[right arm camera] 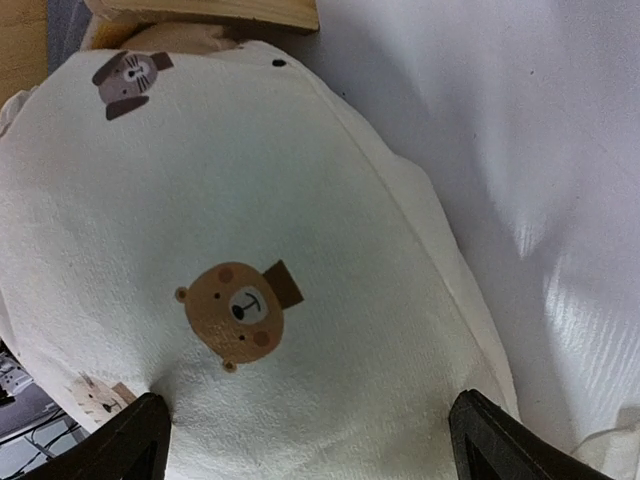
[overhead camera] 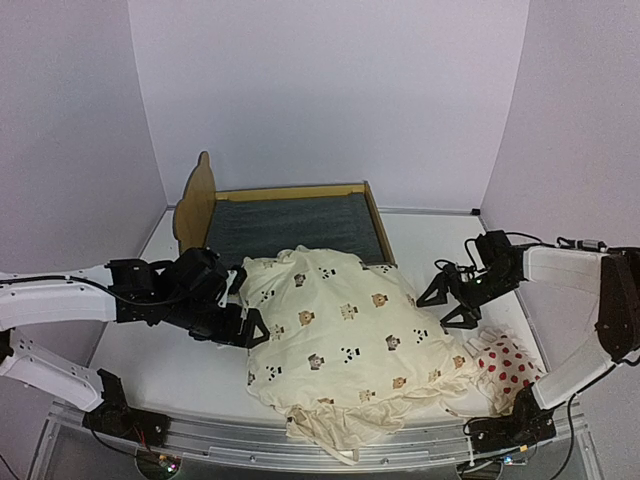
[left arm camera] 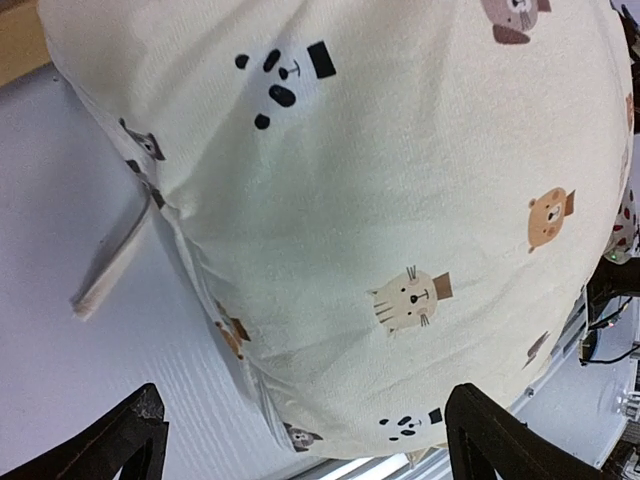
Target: Set up the pet bed
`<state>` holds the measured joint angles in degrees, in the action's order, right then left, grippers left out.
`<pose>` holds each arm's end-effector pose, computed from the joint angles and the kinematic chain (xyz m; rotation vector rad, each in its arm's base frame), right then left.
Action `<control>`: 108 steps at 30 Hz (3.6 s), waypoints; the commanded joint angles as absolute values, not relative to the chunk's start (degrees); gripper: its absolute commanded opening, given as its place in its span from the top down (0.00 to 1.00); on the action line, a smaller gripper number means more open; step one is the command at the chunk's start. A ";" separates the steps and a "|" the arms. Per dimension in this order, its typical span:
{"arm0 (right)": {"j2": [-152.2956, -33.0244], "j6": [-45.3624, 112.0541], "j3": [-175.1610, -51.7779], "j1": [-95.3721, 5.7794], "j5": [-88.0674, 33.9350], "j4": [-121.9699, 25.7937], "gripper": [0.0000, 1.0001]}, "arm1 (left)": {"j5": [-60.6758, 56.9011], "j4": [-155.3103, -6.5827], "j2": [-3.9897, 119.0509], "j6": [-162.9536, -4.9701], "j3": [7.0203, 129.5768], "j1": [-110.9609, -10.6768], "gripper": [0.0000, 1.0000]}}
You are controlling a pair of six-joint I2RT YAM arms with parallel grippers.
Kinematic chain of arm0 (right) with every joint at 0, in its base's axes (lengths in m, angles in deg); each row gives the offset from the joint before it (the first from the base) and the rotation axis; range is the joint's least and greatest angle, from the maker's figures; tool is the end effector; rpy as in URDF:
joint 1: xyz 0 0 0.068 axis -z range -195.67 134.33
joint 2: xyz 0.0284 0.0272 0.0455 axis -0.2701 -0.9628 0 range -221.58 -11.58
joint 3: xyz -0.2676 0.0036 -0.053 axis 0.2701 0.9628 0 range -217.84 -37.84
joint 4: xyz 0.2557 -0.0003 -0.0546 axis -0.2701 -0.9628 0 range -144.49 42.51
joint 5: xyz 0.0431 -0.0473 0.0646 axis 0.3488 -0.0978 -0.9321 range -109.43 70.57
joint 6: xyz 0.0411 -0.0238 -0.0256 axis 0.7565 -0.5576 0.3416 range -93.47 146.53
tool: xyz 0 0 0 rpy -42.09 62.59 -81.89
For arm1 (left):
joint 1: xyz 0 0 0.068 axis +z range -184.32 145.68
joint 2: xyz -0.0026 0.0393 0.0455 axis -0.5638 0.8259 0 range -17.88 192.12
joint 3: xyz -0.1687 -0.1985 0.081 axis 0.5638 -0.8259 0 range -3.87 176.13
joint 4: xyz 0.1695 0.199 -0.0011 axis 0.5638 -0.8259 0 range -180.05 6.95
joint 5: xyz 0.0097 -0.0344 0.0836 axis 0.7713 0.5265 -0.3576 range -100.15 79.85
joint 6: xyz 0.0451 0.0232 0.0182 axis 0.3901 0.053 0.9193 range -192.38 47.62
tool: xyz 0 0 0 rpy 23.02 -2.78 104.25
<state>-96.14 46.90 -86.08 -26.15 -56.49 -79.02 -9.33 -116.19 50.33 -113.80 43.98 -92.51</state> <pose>0.2582 0.0695 0.1847 0.0574 2.7676 1.0365 0.1249 -0.2023 0.2416 0.3939 2.6297 -0.6820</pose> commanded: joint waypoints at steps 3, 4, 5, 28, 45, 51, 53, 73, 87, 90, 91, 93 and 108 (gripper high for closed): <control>-96.61 47.15 -81.28 -26.13 -62.31 -71.96 0.02 | -3.80 -100.44 49.17 -117.08 36.25 -92.45 0.02; -96.68 47.45 -80.52 -26.16 -63.23 -70.51 0.02 | -3.67 -98.75 49.46 -117.19 35.24 -92.43 0.01; -96.77 47.83 -79.79 -26.16 -64.06 -69.44 0.02 | -3.53 -96.97 49.73 -117.32 34.28 -92.44 0.01; -80.79 62.50 -85.70 -28.08 -71.28 -57.45 1.00 | -1.22 -93.88 51.64 -107.83 50.45 -94.08 1.00; -92.41 58.87 -122.37 -38.73 -50.79 -60.94 1.00 | -19.01 -117.10 71.46 -88.66 105.03 -88.50 1.00; -100.13 56.84 -132.61 -39.26 -45.26 -60.91 1.00 | -17.67 -120.02 82.46 -84.66 120.49 -81.22 1.00; -102.38 56.33 -135.68 -39.38 -44.10 -60.86 1.00 | -14.99 -119.96 85.86 -83.59 124.38 -78.28 1.00; -119.34 53.10 -146.77 -39.81 -42.23 -59.53 1.00 | -1.27 -116.04 95.41 -83.14 128.33 -60.65 1.00; -129.23 52.76 -147.54 -40.05 -45.08 -56.89 1.00 | -8.34 -117.30 97.00 -82.45 117.86 -58.13 1.00; -131.30 53.29 -148.03 -40.22 -45.05 -56.90 1.00 | -8.56 -119.58 97.56 -83.25 118.02 -57.27 1.00; -131.88 53.51 -148.12 -40.26 -44.83 -56.90 1.00 | -8.65 -120.20 97.55 -83.35 117.82 -57.12 1.00; -132.85 54.19 -148.27 -40.32 -44.47 -56.96 1.00 | -9.29 -121.24 97.57 -83.68 117.17 -57.01 1.00; -143.93 53.08 -159.05 -41.76 -43.34 -61.90 0.69 | -13.51 -127.75 98.78 -88.72 117.05 -56.82 0.41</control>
